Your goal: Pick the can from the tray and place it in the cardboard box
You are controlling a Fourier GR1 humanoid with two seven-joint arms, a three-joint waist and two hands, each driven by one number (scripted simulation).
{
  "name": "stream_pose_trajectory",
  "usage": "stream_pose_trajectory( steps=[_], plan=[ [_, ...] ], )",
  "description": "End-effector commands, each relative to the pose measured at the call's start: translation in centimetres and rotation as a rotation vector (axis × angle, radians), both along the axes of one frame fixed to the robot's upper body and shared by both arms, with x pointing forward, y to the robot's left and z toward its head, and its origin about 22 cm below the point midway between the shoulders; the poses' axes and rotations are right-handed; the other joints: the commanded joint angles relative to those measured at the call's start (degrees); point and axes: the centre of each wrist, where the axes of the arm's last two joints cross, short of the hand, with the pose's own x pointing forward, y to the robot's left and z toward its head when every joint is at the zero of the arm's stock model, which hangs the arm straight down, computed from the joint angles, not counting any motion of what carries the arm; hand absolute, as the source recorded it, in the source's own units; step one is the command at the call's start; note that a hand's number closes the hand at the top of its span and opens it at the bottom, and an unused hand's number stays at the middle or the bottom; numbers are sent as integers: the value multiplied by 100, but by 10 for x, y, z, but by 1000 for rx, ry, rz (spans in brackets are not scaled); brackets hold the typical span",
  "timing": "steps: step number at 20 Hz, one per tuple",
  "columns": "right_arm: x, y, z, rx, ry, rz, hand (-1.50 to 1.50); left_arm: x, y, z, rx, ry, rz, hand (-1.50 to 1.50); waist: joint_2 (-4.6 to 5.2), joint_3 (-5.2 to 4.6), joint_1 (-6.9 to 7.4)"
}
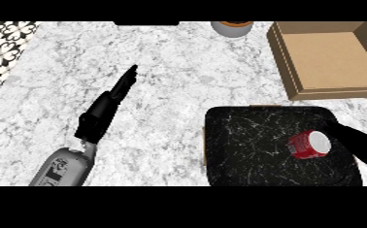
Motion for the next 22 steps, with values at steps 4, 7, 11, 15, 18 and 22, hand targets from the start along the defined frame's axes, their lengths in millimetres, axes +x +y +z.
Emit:
stream_pose_trajectory(
  steps=[4,7,11,15,18,22],
  plan=[
    [25,4,-27,-45,37,-27,-150,-4,8,14,-3,-14,-1,0,-5,1,6],
    [22,13,-19,4,0,-27,-150,-9,1,13,-1,11,7,0,-10,0,-11],
    [28,6,-48,2,-14,-4,-150,-6,2,15,18,14,7,0,-7,2,-6],
    [14,13,-43,-37,-1,-11,-150,3,5,0,-13,-7,17,0,-6,-1,-36],
    [20,23,-32,-34,10,8,-150,-3,2,9,-1,11,0,0,-8,-1,-25],
    [35,12,-62,-67,58,19,-150,4,2,4,-3,-12,-11,0,-2,0,-13]
  ],
)
